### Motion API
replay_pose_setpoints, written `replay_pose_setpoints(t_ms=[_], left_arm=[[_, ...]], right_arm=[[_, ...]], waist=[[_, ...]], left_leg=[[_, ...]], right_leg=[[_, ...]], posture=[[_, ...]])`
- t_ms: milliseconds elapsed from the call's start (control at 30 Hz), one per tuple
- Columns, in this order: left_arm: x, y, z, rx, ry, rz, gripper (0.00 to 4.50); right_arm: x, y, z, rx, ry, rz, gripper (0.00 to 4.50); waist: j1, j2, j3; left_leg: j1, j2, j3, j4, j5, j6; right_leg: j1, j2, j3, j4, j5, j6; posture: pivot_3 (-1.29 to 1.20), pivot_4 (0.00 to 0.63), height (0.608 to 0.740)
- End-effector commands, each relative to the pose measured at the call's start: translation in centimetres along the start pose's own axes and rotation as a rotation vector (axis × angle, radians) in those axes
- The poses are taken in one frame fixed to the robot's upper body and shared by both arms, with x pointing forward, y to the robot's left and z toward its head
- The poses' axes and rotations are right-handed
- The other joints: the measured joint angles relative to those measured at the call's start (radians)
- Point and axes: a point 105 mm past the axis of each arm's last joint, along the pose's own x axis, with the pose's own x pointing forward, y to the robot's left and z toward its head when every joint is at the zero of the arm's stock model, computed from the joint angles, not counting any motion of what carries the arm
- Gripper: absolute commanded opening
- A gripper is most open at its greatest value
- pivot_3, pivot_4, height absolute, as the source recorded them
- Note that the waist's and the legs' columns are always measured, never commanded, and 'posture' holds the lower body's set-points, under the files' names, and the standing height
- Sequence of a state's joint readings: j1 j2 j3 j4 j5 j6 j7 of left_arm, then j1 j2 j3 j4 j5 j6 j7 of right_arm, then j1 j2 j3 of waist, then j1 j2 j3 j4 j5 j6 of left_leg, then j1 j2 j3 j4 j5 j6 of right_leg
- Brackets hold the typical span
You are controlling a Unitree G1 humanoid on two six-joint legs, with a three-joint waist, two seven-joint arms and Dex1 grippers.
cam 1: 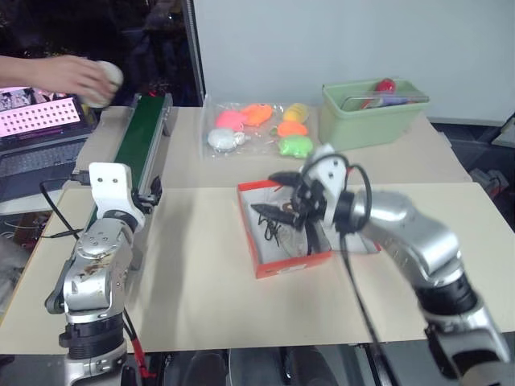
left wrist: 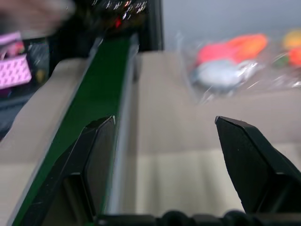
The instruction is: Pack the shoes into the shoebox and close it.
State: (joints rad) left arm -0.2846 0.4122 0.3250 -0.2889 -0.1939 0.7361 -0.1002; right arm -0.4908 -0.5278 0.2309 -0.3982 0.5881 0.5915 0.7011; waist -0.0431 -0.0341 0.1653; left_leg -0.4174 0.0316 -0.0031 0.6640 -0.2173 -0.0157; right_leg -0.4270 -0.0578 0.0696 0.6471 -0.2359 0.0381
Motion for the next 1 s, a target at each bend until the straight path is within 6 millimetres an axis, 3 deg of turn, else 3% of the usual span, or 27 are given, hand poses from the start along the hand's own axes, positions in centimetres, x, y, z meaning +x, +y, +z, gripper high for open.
replay_pose_setpoints(t_ms=[33,167,700,1000], left_arm=[[0.1,1.3,0.2,0.054,0.011,0.015,3.66],[-0.1,2.4,-0.6,0.049,0.040,0.023,4.45],[-0.9,4.9,-2.5,0.117,0.120,0.073,4.45],[-0.6,4.7,-2.6,0.114,0.128,0.066,4.45]], right_arm=[[0.3,0.4,1.5,-0.007,-0.093,0.065,3.95],[1.0,0.2,1.1,0.072,-0.103,0.103,4.50],[2.7,1.8,-0.2,0.159,-0.072,0.226,4.50],[3.2,2.0,-0.1,0.176,-0.076,0.221,4.50]], waist=[[-0.004,0.000,0.000],[-0.001,-0.001,0.000],[0.000,-0.001,0.000],[0.000,-0.001,0.000]], left_leg=[[0.003,0.000,0.000,0.000,0.000,0.000],[0.009,0.001,0.000,0.000,0.000,-0.001],[0.006,0.001,0.000,-0.001,0.000,-0.001],[0.006,0.001,0.000,-0.001,0.000,-0.001]], right_leg=[[0.003,0.000,0.000,0.000,0.000,0.000],[0.007,0.001,0.000,0.000,0.000,-0.001],[0.004,0.000,0.000,0.000,0.000,-0.001],[0.004,0.000,0.000,0.000,0.000,-0.001]], posture=[[0.00,0.150,0.729],[0.00,0.150,0.729],[0.00,0.150,0.729],[0.00,0.150,0.729]])
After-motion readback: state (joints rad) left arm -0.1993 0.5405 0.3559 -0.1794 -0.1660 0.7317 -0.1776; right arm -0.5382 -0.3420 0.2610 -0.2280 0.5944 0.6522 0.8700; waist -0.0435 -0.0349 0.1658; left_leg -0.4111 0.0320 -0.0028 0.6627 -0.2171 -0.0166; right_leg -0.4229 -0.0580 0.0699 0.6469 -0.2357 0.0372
